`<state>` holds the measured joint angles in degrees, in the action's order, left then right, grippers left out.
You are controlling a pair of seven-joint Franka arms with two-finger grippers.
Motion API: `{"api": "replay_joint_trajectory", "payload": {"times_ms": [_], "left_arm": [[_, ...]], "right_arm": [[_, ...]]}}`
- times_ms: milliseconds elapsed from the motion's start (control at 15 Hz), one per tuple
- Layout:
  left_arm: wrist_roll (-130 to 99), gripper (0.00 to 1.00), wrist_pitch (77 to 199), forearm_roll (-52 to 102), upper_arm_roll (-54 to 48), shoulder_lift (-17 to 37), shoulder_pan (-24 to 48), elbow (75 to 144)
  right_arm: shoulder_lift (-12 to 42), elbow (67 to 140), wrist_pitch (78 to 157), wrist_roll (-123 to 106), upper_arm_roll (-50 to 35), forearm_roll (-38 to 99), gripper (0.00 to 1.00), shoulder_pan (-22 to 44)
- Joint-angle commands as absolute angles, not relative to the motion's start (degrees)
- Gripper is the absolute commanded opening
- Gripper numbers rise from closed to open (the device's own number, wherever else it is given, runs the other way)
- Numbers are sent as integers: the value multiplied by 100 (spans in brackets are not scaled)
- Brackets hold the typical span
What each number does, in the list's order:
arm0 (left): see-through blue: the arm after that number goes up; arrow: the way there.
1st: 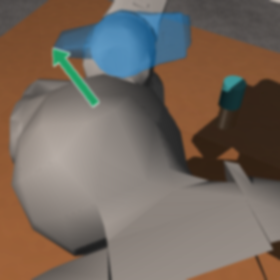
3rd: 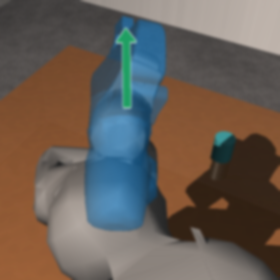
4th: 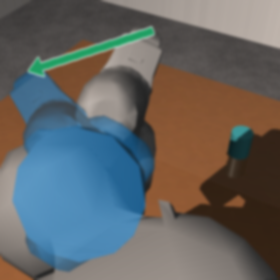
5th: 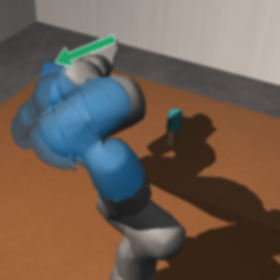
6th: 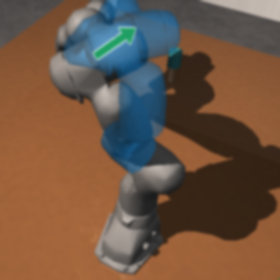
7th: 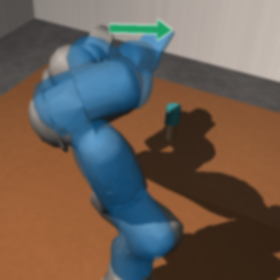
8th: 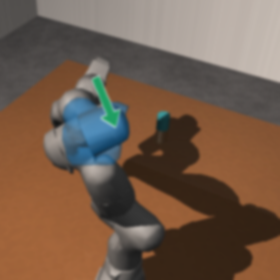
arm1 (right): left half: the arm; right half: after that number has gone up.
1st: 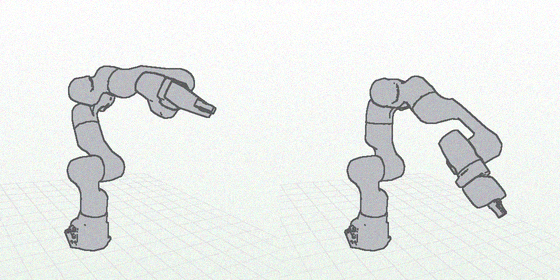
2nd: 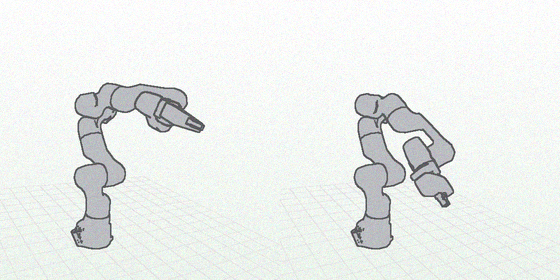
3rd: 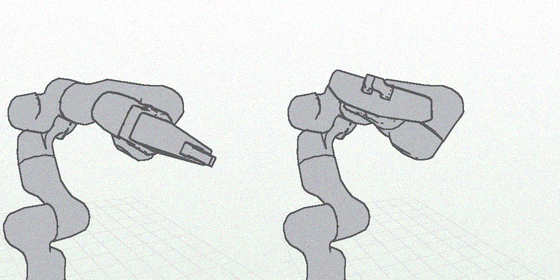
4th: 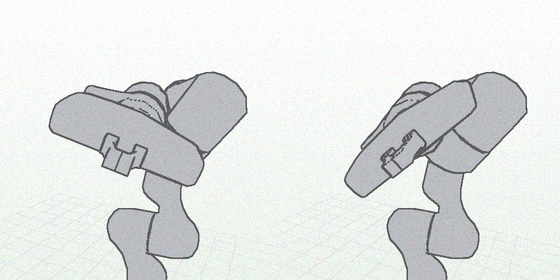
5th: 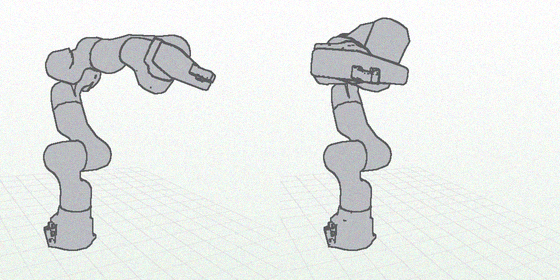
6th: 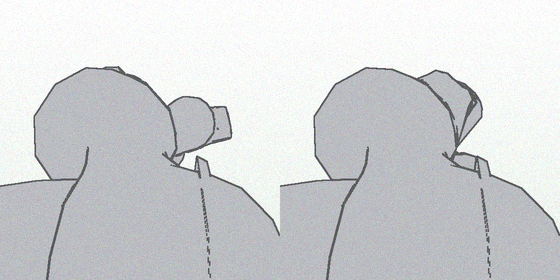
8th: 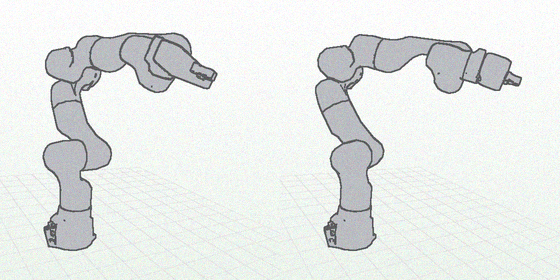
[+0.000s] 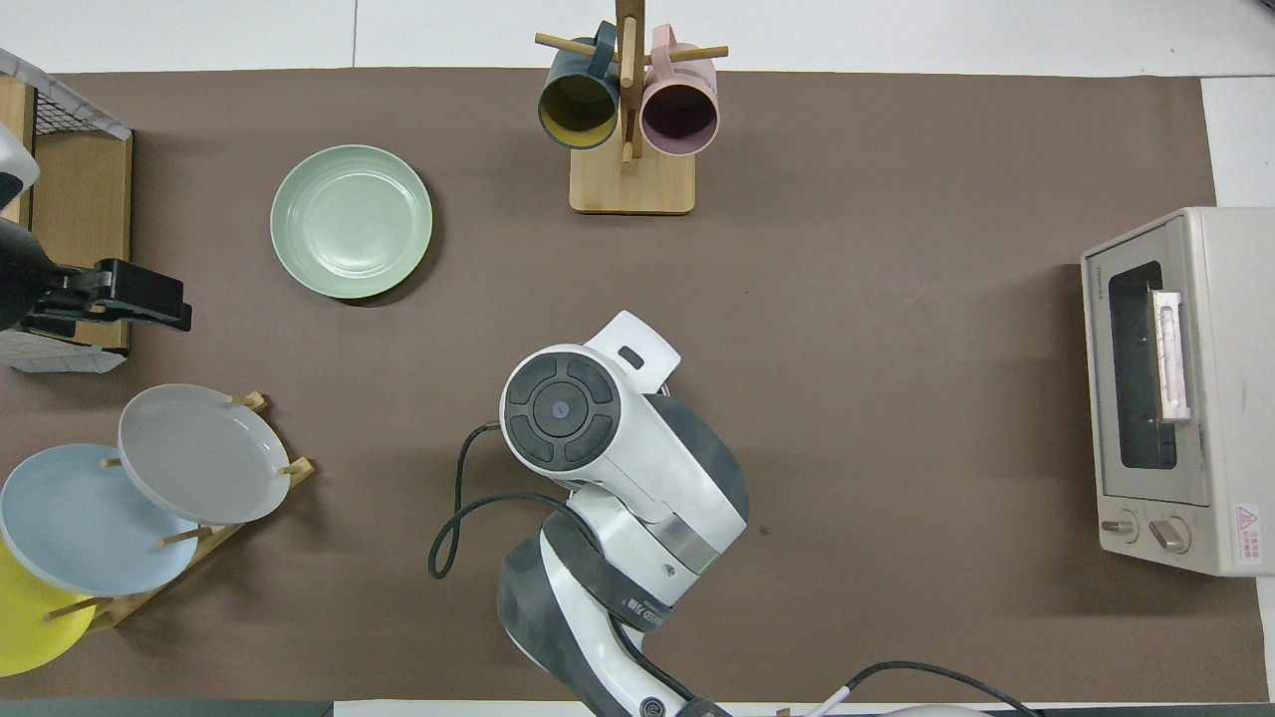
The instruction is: Transfer vermicelli from pot to plate
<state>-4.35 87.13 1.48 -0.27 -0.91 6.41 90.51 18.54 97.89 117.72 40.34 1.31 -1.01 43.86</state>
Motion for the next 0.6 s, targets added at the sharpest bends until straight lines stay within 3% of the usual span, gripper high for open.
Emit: {"api": "replay_joint_trajectory", "payload": {"times_ms": [0,133,533], "left_arm": [[-431,100,8754,53,-53,-211,615,9167],[-431,100,8754,53,-62,-211,615,9167],[-413,100,8745,53,-53,-211,615,9167]], "right_arm": [[1687,10028,11900,3868,88,-105,64,4342],[1687,10020,11900,3832,88,-105,59,4333],[1723,9485,11462,3815,97,-123,55,4245]]}}
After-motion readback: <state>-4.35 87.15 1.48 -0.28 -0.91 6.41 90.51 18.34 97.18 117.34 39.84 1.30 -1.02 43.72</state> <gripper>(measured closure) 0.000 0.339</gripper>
